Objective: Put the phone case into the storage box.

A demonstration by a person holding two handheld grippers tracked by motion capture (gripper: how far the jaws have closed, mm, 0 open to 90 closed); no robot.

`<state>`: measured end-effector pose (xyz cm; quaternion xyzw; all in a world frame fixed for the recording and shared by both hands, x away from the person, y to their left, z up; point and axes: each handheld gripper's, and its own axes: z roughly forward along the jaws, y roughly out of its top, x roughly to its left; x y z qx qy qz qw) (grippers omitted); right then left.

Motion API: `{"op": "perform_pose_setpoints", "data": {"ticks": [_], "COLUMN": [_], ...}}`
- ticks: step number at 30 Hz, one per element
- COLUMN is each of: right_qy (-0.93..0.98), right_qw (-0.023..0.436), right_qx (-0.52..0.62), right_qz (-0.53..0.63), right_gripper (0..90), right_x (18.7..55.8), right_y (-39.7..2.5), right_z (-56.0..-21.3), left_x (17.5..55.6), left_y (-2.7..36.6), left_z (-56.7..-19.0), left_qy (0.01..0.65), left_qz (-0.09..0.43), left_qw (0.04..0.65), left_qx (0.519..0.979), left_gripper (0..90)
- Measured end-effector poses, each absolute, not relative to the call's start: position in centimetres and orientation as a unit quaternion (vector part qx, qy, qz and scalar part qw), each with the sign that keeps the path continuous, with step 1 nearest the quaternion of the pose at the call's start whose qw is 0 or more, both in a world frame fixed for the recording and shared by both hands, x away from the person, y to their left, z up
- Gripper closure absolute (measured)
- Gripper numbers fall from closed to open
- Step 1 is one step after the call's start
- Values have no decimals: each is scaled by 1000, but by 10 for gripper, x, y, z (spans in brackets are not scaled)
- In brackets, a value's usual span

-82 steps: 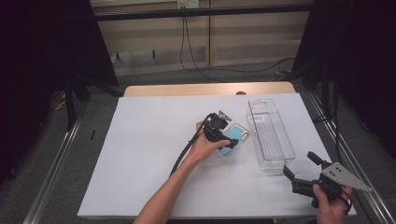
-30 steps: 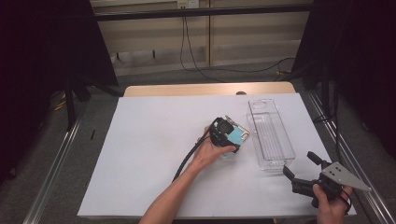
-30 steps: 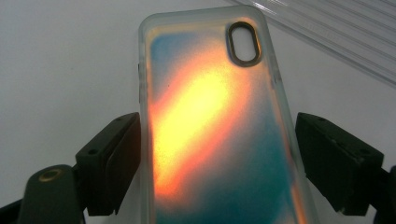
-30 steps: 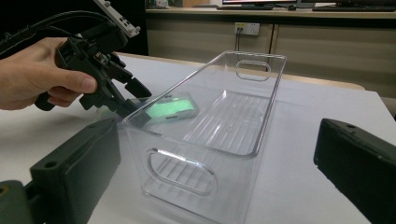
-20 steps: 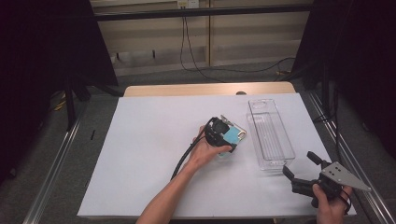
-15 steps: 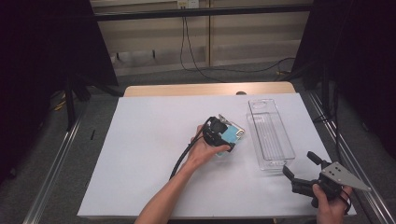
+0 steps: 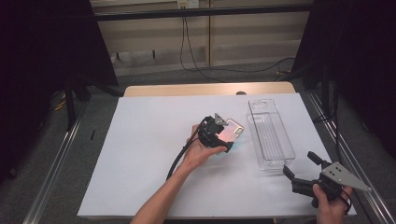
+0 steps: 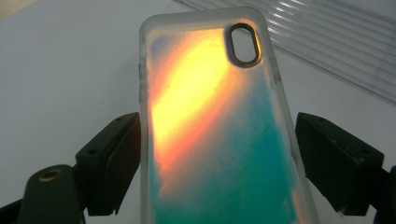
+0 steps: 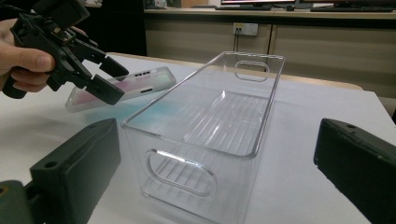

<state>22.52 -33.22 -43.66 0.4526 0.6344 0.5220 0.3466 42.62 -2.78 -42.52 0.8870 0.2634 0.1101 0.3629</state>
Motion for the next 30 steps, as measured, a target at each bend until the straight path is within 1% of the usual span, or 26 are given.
{"op": "perform_pose_setpoints", "data": {"ticks": [1, 2, 6, 14, 26, 30], "right_qy": [634, 635, 634, 635, 626, 624], "right_qw": [346, 347, 347, 347, 346, 347], "right_qx": [452, 451, 453, 452, 457, 459], "right_qz": [522, 522, 522, 522, 528, 529], "right_gripper": [0, 0, 0, 0, 0, 0], "right_x": [225, 225, 225, 225, 223, 222], "right_y": [-332, -332, -332, -331, -332, -332], "right_z": [-437, -436, -437, -436, -435, -434], "left_x": [426, 424, 420, 411, 393, 388], "left_y": [-28, -24, -17, 2, 30, 36], "left_z": [-425, -423, -418, -410, -398, -397], "left_qy": [263, 267, 267, 269, 259, 264], "left_qz": [110, 123, 130, 136, 145, 146], "left_qw": [363, 366, 371, 387, 396, 396], "left_qx": [887, 883, 880, 871, 869, 867], "left_gripper": [167, 168, 168, 167, 167, 167]}}
